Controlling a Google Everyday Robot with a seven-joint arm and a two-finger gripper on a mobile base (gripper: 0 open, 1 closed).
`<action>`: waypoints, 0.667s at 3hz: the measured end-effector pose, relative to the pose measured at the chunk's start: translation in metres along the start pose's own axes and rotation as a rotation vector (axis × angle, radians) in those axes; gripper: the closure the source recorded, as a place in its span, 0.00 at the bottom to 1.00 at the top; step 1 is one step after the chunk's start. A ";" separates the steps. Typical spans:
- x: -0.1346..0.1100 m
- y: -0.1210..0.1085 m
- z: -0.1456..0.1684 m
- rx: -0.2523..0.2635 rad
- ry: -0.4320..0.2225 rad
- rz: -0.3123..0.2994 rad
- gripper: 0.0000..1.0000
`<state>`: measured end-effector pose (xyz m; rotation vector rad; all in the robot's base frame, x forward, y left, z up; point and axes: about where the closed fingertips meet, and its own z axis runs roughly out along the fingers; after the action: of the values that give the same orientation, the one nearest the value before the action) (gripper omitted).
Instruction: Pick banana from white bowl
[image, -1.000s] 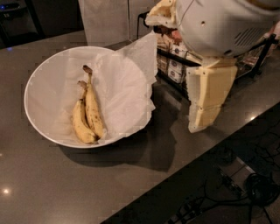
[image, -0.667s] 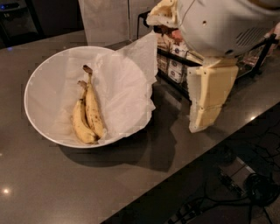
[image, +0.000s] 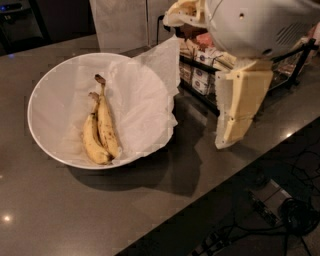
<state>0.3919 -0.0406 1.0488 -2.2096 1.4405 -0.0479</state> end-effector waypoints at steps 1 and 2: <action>-0.028 -0.008 0.038 -0.089 -0.213 -0.104 0.00; -0.055 -0.008 0.079 -0.184 -0.379 -0.214 0.00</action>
Offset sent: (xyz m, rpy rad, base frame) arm 0.0083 0.1171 -0.0949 0.2540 0.3392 0.6224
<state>0.3979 0.0398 0.9959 -2.3515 1.0340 0.4237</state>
